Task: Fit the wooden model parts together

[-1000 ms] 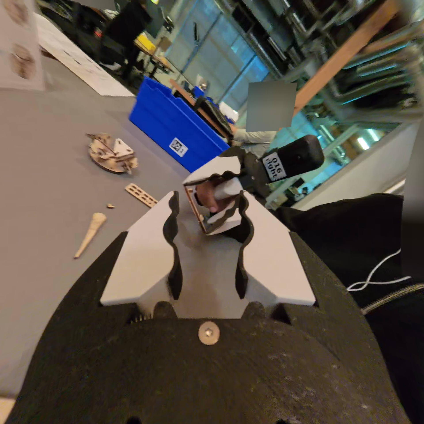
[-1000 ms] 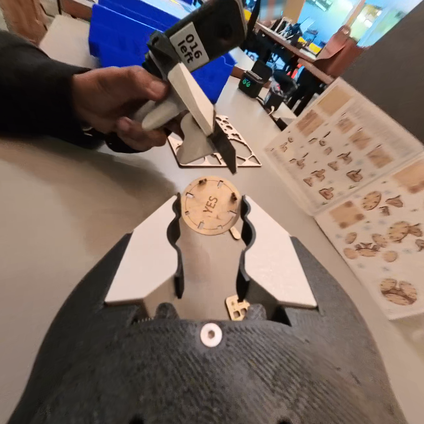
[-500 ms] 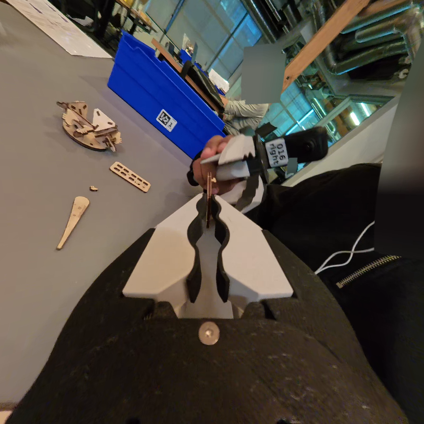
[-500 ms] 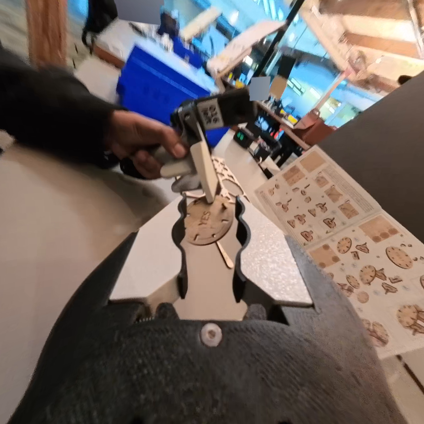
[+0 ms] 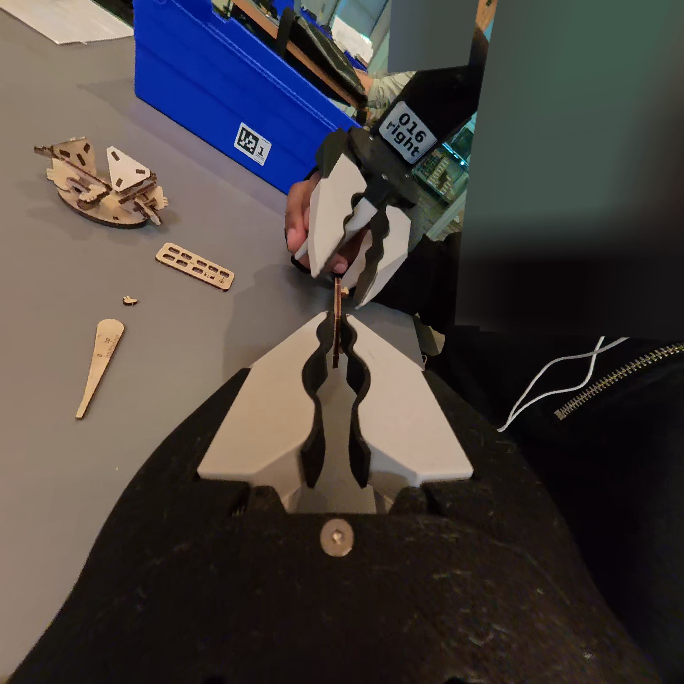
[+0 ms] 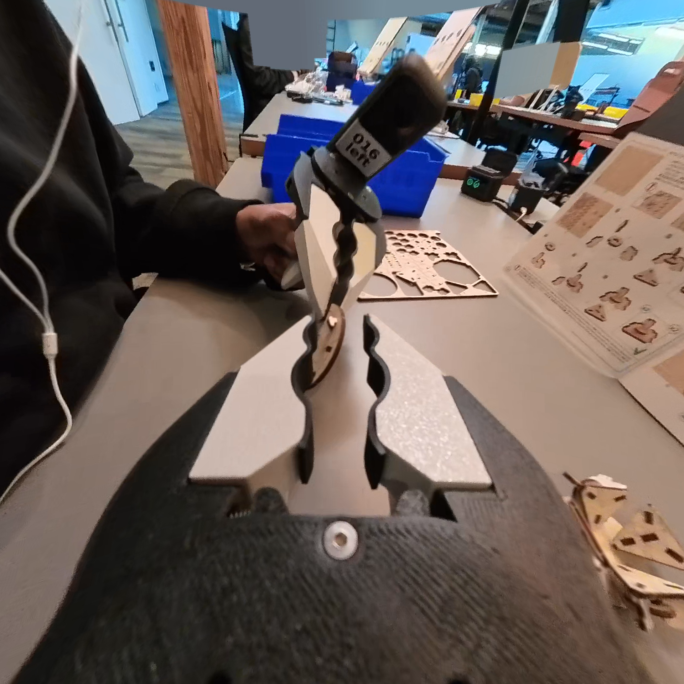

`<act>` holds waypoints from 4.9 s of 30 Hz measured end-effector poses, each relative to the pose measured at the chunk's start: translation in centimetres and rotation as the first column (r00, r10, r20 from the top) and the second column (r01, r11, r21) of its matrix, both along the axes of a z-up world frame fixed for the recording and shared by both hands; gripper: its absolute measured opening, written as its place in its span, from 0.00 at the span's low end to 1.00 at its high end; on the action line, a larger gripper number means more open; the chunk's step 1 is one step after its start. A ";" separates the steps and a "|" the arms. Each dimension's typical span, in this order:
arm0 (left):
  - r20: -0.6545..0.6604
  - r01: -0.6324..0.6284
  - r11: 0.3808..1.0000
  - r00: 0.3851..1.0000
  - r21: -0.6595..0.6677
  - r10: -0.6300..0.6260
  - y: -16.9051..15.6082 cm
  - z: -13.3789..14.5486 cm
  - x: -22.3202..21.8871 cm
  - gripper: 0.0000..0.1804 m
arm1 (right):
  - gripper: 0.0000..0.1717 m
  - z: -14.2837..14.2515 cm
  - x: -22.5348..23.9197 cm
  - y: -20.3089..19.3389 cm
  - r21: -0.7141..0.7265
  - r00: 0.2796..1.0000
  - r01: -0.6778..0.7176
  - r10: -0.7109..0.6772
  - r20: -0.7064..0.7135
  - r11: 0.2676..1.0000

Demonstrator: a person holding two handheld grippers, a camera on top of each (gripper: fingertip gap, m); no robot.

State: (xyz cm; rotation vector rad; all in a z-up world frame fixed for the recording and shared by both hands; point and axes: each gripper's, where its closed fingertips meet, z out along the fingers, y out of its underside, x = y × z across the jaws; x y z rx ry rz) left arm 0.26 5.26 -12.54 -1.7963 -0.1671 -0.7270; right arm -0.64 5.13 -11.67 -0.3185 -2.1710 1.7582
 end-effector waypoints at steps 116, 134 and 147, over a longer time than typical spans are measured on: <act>-0.484 -0.241 0.925 0.872 -0.294 0.073 -0.3 -6.1 -2.4 0.09 | 0.09 -6.9 -2.0 0.5 0.388 0.987 0.103 -0.142 0.073 0.916; -0.423 -0.264 0.898 0.901 -0.351 0.100 -1.6 -7.0 -3.8 0.10 | 0.20 -8.8 0.5 0.0 0.410 0.949 -0.072 -0.064 0.308 0.909; -0.445 -0.293 0.895 0.887 -0.338 0.123 -1.4 -6.9 -4.1 0.07 | 0.36 -9.2 -1.0 0.2 0.445 0.953 0.007 -0.140 0.268 0.896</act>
